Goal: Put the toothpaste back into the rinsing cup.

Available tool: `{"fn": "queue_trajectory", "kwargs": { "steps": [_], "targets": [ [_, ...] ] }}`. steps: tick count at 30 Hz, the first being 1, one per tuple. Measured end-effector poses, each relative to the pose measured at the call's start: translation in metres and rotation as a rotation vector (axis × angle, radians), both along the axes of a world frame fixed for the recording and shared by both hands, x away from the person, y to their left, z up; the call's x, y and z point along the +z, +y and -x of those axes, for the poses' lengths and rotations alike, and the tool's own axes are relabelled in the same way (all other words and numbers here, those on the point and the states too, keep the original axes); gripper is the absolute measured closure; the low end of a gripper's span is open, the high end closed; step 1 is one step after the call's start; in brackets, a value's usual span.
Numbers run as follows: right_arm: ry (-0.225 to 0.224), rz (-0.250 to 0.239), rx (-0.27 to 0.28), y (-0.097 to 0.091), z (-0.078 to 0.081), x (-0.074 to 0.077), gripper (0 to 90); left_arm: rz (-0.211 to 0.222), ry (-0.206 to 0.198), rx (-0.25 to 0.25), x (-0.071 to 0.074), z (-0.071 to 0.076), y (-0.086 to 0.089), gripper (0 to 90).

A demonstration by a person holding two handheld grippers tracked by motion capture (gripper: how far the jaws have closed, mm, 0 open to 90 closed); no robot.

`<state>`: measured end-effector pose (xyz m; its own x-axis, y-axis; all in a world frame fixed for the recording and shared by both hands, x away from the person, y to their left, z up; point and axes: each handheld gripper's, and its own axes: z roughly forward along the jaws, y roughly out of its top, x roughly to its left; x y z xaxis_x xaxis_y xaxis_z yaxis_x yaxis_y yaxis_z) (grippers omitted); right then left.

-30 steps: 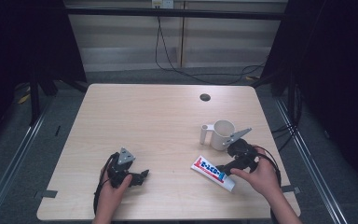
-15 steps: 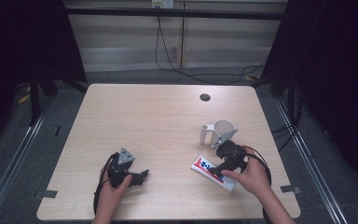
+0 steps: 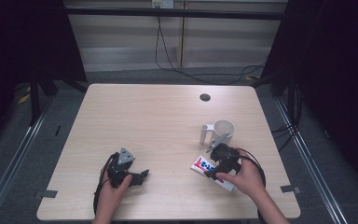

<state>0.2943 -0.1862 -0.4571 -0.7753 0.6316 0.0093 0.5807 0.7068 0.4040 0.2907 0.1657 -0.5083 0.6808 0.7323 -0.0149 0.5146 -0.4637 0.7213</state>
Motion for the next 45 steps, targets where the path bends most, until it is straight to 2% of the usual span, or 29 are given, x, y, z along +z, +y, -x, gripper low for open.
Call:
{"fn": "queue_trajectory", "kwargs": {
  "steps": [7, 13, 23, 28, 29, 33, 35, 36, 37, 38, 39, 45],
  "targets": [
    [0.018, -0.008, -0.018, 0.002, -0.002, -0.006, 28.6, 0.005, -0.002, 0.001, 0.0, 0.0, 0.0, 15.4],
    [0.03, -0.001, 0.002, 0.005, -0.002, -0.008, 36.1, 0.005, -0.002, 0.001, 0.0, 0.0, 0.0, 15.4],
    [0.042, 0.016, 0.013, 0.009, -0.004, -0.012, 38.9, 0.007, -0.002, 0.001, 0.0, 0.0, 0.0, 15.4],
    [0.057, 0.016, -0.008, 0.01, -0.005, -0.011, 40.4, 0.006, -0.001, 0.0, 0.0, 0.0, 0.0, 15.4],
    [0.072, 0.013, -0.022, 0.01, -0.005, -0.011, 40.8, 0.006, -0.002, 0.001, 0.0, 0.0, 0.0, 15.4],
    [0.078, 0.013, -0.021, 0.01, -0.007, -0.011, 42.5, 0.004, 0.001, -0.001, 0.0, 0.0, 0.0, 15.4],
    [0.082, 0.03, -0.034, 0.013, -0.006, -0.01, 48.4, 0.006, -0.002, 0.001, 0.0, 0.0, 0.0, 15.3],
    [0.082, 0.03, -0.034, 0.013, -0.006, -0.01, 48.4, 0.006, -0.002, 0.001, 0.0, 0.0, 0.0, 15.3],
    [0.077, 0.047, -0.028, 0.014, -0.005, -0.008, 53.1, 0.006, -0.002, 0.0, 0.0, 0.0, 0.0, 15.4],
    [0.077, 0.047, -0.028, 0.014, -0.005, -0.008, 53.1, 0.006, -0.002, 0.0, 0.0, 0.0, 0.0, 15.4],
    [0.079, 0.051, -0.04, 0.015, -0.005, -0.006, 58.6, 0.005, -0.002, 0.001, 0.0, 0.0, 0.0, 15.4],
    [0.068, 0.061, -0.045, 0.016, -0.003, -0.001, 67.4, 0.007, -0.002, 0.001, 0.0, 0.0, 0.0, 15.4]
  ]
}}
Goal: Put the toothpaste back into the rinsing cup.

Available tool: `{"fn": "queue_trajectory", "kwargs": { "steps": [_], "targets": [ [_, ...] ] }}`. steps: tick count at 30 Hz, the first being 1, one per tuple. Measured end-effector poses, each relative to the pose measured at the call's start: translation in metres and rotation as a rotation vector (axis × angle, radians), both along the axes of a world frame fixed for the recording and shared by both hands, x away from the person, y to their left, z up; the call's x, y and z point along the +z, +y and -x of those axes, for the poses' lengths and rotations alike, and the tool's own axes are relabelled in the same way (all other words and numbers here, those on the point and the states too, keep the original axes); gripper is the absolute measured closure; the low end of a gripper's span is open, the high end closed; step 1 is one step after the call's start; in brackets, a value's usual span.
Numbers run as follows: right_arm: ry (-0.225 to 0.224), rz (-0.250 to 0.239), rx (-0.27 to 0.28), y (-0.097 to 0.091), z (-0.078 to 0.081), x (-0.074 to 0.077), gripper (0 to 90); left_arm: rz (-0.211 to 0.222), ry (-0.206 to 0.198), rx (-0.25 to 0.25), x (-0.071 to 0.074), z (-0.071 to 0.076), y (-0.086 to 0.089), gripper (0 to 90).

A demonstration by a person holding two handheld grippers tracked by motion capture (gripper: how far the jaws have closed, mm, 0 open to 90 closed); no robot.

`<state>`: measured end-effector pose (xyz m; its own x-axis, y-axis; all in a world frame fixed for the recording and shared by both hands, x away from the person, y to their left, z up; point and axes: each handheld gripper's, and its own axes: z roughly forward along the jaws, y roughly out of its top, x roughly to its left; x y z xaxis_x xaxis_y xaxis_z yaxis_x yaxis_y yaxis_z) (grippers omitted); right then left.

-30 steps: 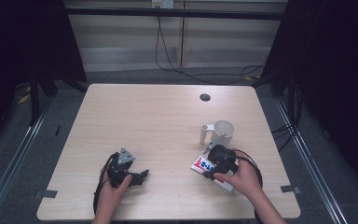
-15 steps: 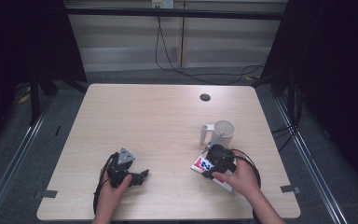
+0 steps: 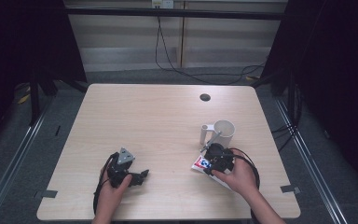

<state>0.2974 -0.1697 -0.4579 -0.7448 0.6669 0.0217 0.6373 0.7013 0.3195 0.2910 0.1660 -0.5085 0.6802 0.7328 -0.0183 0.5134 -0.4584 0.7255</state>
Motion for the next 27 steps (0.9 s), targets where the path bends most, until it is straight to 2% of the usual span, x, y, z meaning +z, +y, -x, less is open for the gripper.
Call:
{"fn": "queue_trajectory", "kwargs": {
  "steps": [2, 5, 11, 14, 16, 27],
  "targets": [
    [0.015, -0.006, -0.02, 0.001, 0.0, 0.002, 68.2, -0.005, 0.003, -0.001, 0.0, 0.0, 0.0, 15.4],
    [0.021, -0.02, -0.02, 0.001, 0.001, 0.002, 68.5, 0.001, 0.001, 0.0, 0.0, 0.0, 0.0, 15.4],
    [-0.005, -0.045, -0.017, -0.002, 0.001, 0.004, 68.5, 0.0, 0.001, 0.0, 0.0, 0.0, 0.0, 15.4],
    [-0.018, -0.049, -0.033, -0.003, 0.001, 0.009, 68.6, 0.01, 0.003, 0.002, 0.0, 0.0, 0.0, 15.4],
    [-0.024, -0.079, -0.041, -0.007, 0.001, 0.013, 68.6, 0.002, 0.001, 0.0, 0.0, 0.0, 0.0, 15.4],
    [-0.068, -0.138, -0.059, -0.015, 0.002, 0.026, 68.5, -0.002, 0.0, 0.0, 0.0, 0.0, 0.0, 15.4]
  ]
}}
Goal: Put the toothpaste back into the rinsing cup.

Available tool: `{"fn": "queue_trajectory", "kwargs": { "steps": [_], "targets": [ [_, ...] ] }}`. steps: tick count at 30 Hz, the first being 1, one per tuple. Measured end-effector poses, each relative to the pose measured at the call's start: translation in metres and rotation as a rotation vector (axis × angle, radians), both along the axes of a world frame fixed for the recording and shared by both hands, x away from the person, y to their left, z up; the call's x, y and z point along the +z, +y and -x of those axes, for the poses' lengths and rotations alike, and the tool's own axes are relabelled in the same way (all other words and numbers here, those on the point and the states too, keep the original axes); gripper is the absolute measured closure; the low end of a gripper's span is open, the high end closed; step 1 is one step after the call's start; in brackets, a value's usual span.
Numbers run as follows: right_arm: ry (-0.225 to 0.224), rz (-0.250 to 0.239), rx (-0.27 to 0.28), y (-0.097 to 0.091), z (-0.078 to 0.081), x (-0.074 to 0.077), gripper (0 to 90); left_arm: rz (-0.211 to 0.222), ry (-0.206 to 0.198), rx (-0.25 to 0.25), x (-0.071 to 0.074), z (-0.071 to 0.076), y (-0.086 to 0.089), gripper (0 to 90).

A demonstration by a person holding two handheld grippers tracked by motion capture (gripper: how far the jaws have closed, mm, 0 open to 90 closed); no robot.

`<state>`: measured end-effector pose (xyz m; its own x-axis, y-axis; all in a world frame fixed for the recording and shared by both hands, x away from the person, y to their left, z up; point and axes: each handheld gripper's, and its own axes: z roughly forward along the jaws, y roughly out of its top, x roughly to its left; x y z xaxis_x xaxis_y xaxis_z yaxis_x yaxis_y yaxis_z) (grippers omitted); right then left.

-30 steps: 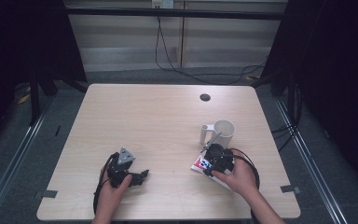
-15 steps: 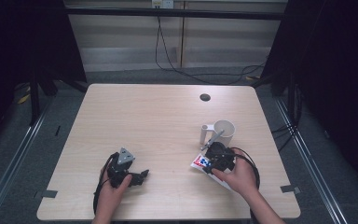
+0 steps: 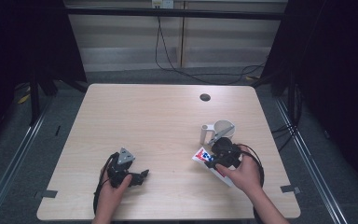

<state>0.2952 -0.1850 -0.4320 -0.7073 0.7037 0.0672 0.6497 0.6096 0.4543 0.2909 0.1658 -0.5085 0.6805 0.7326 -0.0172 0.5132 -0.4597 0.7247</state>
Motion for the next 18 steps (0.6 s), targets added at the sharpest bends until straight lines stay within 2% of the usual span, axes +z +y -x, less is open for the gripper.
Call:
{"fn": "queue_trajectory", "kwargs": {
  "steps": [4, 6, 12, 18],
  "targets": [
    [-0.017, -0.03, -0.002, -0.003, 0.0, 0.006, 68.4, 0.001, 0.0, 0.0, 0.0, 0.0, 0.0, 15.4],
    [-0.031, -0.023, -0.006, -0.004, 0.001, 0.009, 68.4, 0.001, 0.001, 0.0, 0.0, 0.0, 0.0, 15.4],
    [-0.048, -0.053, -0.012, -0.008, 0.0, 0.015, 68.4, -0.003, 0.003, -0.001, 0.0, 0.0, 0.0, 15.4],
    [-0.071, -0.101, -0.024, -0.012, -0.002, 0.023, 68.4, -0.005, 0.002, 0.0, 0.0, 0.0, 0.0, 15.4]
  ]
}}
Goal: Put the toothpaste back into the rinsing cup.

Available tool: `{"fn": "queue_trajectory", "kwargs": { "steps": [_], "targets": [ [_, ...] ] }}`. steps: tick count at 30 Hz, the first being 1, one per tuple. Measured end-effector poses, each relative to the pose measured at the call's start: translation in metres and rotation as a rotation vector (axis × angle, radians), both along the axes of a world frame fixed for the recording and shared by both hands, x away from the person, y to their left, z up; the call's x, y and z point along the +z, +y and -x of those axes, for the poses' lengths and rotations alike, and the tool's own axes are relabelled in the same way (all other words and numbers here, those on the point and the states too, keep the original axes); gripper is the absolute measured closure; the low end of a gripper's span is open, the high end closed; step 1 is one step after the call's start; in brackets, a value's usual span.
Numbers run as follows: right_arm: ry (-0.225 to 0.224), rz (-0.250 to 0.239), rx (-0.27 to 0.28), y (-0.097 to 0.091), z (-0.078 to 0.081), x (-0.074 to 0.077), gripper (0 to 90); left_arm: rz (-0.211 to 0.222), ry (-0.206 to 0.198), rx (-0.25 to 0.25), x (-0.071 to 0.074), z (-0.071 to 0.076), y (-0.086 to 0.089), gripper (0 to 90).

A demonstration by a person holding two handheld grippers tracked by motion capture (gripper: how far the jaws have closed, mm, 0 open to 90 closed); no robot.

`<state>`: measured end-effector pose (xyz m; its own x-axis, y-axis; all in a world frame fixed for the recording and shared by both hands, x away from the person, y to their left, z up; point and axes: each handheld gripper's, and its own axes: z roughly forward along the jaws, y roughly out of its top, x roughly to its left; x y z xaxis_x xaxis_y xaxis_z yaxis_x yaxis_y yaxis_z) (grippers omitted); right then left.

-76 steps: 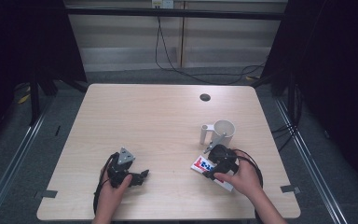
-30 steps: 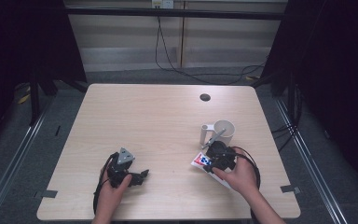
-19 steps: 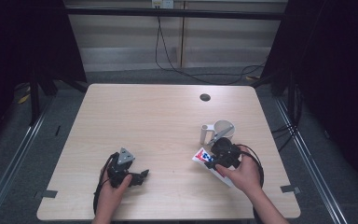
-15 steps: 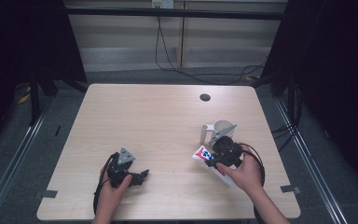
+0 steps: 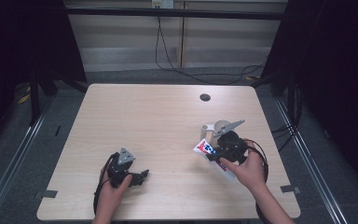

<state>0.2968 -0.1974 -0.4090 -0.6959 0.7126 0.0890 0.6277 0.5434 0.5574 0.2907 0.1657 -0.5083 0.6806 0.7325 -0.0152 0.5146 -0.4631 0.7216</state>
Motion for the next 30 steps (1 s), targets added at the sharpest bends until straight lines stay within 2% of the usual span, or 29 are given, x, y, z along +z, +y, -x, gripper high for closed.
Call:
{"fn": "queue_trajectory", "kwargs": {
  "steps": [15, 20, 22, 30],
  "targets": [
    [-0.077, -0.085, -0.025, -0.007, -0.005, 0.023, 68.4, -0.001, 0.0, 0.0, 0.0, 0.0, 0.0, 15.4],
    [-0.095, -0.1, -0.03, -0.007, -0.005, 0.029, 68.4, 0.0, 0.0, 0.0, 0.0, 0.0, 0.0, 15.4],
    [-0.114, -0.128, -0.033, -0.008, -0.006, 0.032, 68.4, 0.001, -0.001, 0.001, 0.0, 0.0, 0.0, 15.4],
    [-0.158, -0.185, -0.043, -0.009, -0.008, 0.039, 68.4, 0.004, -0.001, 0.001, 0.0, 0.0, 0.0, 15.3]
  ]
}}
